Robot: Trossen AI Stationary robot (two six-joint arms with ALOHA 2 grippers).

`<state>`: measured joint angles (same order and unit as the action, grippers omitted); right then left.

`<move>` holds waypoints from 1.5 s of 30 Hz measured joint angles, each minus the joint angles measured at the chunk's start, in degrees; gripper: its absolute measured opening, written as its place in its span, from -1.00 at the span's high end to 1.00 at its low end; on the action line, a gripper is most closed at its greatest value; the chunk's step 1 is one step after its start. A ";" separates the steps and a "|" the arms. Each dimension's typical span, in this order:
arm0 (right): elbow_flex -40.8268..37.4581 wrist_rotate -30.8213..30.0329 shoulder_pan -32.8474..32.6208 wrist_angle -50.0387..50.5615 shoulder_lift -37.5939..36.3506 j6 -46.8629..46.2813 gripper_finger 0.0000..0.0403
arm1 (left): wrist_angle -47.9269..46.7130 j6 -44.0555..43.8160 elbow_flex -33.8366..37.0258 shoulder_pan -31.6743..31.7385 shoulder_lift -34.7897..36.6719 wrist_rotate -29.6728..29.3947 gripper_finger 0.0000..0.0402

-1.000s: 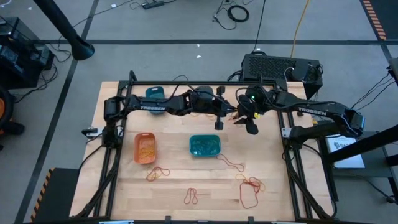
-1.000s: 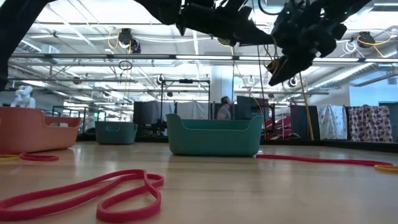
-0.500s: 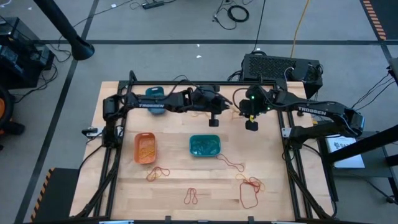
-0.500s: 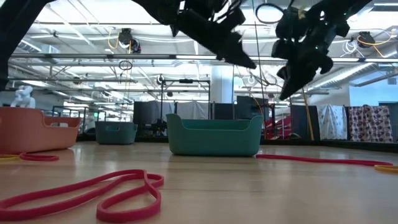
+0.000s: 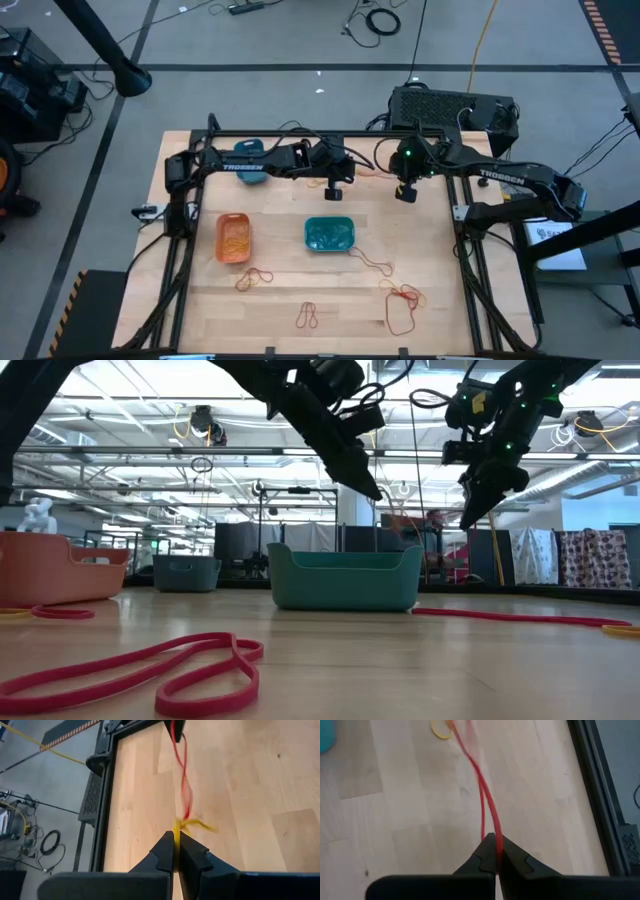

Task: Sort rubber bands into baskets
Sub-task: Put the yellow rubber band into the orange bin

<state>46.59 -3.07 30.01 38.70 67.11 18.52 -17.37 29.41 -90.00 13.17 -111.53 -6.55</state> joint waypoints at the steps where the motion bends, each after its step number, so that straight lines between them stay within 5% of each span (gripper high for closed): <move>1: 0.00 -0.11 0.09 0.00 0.00 0.00 1.00 | -0.32 0.02 0.00 0.00 0.00 0.00 0.93; 6: 0.00 -0.16 0.78 -0.02 0.00 -0.46 1.00 | -2.46 1.29 0.00 0.00 0.00 -1.59 0.93; 16: 0.00 -6.77 0.77 1.14 0.00 -2.38 1.00 | -11.63 4.40 0.00 -0.02 -0.02 -18.10 0.93; 24: 0.00 -7.32 0.75 3.06 0.00 -2.89 1.00 | -21.04 4.12 -0.02 0.47 -0.02 -23.74 0.93; 34: 0.02 -7.34 0.75 3.48 0.00 -4.16 1.00 | -18.07 4.03 -0.02 0.52 -0.02 -22.86 0.93; 41: 0.00 -1.74 0.77 1.91 0.00 -4.41 1.00 | -0.56 4.05 -0.02 0.48 -0.04 -6.17 0.93; 45: 0.00 -1.06 0.75 2.22 0.00 -5.29 1.00 | 7.41 4.00 -0.02 0.48 -0.15 -2.65 0.93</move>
<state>46.59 -4.13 30.76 40.92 67.11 13.24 -9.96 33.41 -90.02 13.65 -111.68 -9.19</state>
